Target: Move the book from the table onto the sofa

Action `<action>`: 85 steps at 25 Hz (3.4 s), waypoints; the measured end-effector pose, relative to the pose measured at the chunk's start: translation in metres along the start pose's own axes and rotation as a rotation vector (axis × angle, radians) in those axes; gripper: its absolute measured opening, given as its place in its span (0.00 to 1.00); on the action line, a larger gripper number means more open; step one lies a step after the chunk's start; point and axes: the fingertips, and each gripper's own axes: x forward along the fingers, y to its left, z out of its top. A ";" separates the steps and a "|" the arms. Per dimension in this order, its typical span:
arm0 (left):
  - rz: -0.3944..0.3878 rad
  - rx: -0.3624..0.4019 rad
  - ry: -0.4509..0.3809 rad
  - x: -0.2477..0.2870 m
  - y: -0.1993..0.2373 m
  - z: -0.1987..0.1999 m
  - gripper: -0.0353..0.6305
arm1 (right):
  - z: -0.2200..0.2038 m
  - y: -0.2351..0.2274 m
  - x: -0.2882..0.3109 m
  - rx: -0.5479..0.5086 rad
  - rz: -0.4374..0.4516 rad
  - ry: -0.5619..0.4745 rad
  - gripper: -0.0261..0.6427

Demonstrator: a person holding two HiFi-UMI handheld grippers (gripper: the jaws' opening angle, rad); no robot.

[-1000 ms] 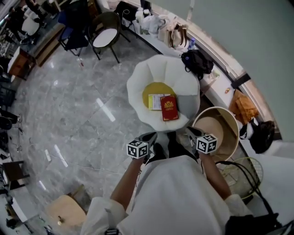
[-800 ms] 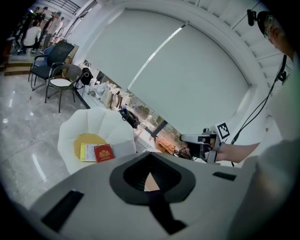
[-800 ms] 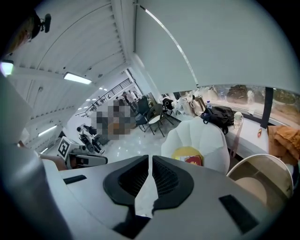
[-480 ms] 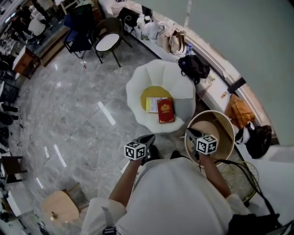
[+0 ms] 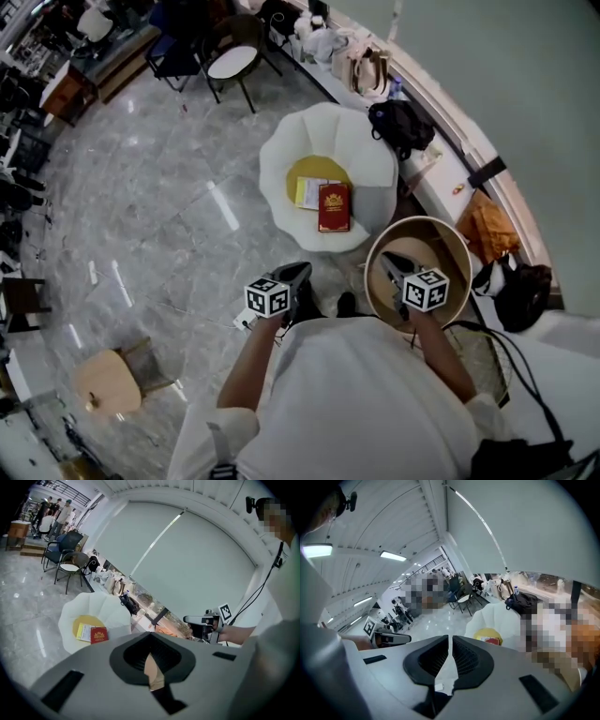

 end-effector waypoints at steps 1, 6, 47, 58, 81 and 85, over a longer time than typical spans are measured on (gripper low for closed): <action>0.000 -0.001 0.001 -0.001 -0.006 -0.003 0.06 | -0.001 0.000 -0.004 -0.001 0.007 -0.001 0.11; 0.009 0.011 -0.001 -0.010 -0.032 -0.014 0.06 | -0.005 -0.003 -0.022 0.026 0.033 -0.022 0.11; -0.032 0.085 -0.061 -0.054 -0.016 0.018 0.06 | 0.007 0.050 -0.006 -0.013 0.009 -0.111 0.11; -0.047 0.078 -0.051 -0.055 -0.016 0.015 0.06 | 0.006 0.052 -0.009 -0.011 -0.005 -0.114 0.11; -0.067 0.088 -0.017 -0.056 -0.008 0.019 0.06 | 0.005 0.060 -0.007 -0.018 -0.029 -0.120 0.11; -0.065 0.088 -0.019 -0.056 -0.005 0.017 0.06 | 0.004 0.059 -0.006 -0.022 -0.031 -0.121 0.11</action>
